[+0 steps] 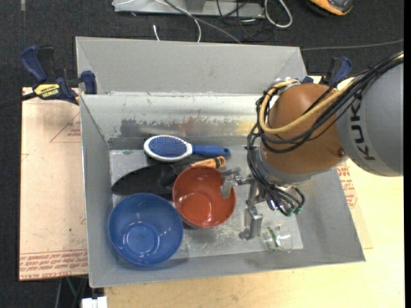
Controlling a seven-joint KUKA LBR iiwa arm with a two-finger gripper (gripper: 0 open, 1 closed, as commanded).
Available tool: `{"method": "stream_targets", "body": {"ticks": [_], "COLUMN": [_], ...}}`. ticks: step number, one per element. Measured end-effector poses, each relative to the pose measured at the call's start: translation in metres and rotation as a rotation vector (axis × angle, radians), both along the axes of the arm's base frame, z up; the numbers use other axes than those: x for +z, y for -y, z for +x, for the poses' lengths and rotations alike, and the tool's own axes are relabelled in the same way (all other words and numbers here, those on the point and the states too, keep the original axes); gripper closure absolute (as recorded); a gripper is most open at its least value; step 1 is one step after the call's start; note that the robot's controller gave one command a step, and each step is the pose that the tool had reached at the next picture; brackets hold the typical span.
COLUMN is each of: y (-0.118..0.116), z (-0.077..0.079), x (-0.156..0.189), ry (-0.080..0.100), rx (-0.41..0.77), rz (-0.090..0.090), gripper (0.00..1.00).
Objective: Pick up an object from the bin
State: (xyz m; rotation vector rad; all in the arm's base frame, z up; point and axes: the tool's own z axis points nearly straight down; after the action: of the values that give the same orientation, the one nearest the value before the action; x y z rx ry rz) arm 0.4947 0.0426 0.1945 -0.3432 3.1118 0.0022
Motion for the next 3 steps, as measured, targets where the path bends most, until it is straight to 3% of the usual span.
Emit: {"method": "stream_targets", "body": {"ticks": [1, 2, 3], "y": [-0.017, -0.033, -0.034], "z": [0.037, 0.001, 0.010], "x": [-0.050, -0.092, -0.095], "ry": [-0.006, -0.004, 0.002], "rx": [-0.060, 0.124, 0.104], "rz": [-0.005, 0.001, 0.000], "gripper": [0.00, 0.00, 0.00]}}
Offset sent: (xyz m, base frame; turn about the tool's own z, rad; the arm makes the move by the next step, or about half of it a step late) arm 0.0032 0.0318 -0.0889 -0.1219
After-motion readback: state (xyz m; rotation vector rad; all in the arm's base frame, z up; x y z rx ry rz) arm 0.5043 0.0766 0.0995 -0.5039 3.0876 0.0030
